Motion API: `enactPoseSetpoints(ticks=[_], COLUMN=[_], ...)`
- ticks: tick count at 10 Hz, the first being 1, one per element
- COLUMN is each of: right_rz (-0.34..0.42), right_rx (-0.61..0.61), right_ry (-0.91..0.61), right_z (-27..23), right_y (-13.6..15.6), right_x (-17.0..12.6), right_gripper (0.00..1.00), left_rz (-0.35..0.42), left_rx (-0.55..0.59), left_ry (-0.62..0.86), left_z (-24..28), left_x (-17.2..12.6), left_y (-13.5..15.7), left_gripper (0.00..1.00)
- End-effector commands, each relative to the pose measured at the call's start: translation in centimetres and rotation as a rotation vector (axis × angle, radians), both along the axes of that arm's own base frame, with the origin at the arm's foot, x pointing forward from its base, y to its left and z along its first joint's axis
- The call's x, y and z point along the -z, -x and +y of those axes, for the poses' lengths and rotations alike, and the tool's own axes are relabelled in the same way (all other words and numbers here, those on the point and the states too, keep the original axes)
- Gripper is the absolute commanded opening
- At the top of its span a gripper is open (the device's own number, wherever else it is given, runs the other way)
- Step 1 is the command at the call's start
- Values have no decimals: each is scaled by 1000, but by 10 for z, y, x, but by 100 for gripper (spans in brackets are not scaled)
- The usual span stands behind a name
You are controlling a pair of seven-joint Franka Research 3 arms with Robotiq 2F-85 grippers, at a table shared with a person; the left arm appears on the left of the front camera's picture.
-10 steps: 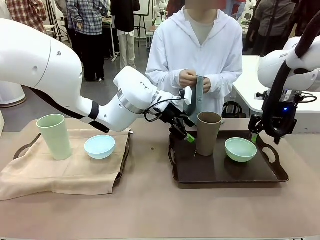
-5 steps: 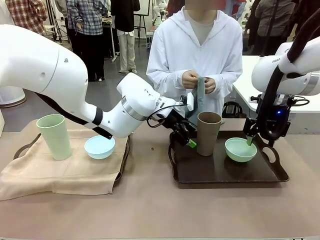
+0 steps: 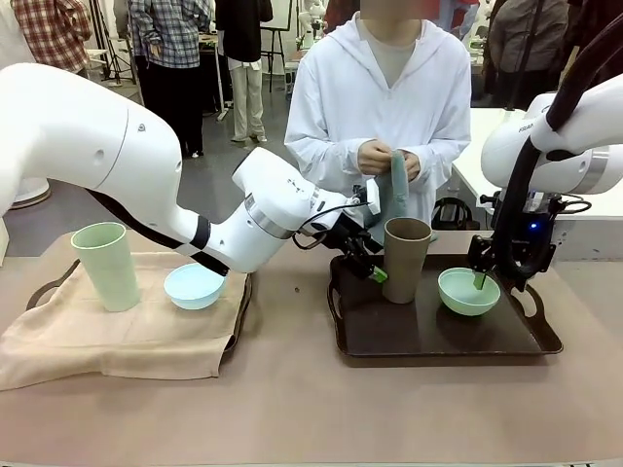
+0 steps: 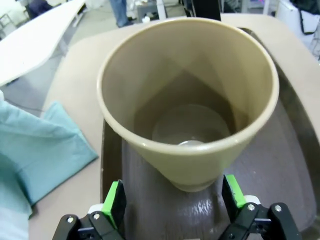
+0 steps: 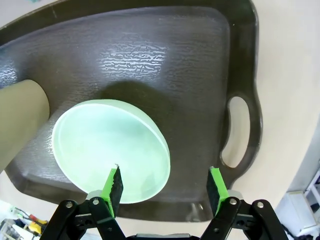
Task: Set up a tray with a mat and arrange the tableware.
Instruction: Pick up the Picnic Bowl and Reusable plastic cup from the Handle tray in front of the human's position and hold them in the air.
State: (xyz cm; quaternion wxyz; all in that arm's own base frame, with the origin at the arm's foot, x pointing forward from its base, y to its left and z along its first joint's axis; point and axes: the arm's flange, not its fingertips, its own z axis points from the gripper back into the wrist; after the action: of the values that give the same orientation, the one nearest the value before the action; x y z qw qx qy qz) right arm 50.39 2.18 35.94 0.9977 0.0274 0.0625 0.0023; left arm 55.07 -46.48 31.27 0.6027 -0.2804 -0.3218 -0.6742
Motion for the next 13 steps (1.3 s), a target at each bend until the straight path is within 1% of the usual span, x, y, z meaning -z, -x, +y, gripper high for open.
enactPoseSetpoints(ticks=[1,5,8,13], right_rz=[1,-2,-2,5], right_rx=[-9,-31,-27,-49], right_ry=[-43,-61,-80,-105], right_z=[5,8,7,4], right_y=[-7,-10,-14,-17], right_x=[10,13,15,17], right_gripper=[87,87,87,87], left_rz=[-4,11,23,17], left_rx=[10,24,59,89], left_ry=[19,24,47,83], left_z=[-11,-22,-37,-57], left_x=[5,14,17,23], left_y=[-3,-5,0,3], left_gripper=[100,100,100,100])
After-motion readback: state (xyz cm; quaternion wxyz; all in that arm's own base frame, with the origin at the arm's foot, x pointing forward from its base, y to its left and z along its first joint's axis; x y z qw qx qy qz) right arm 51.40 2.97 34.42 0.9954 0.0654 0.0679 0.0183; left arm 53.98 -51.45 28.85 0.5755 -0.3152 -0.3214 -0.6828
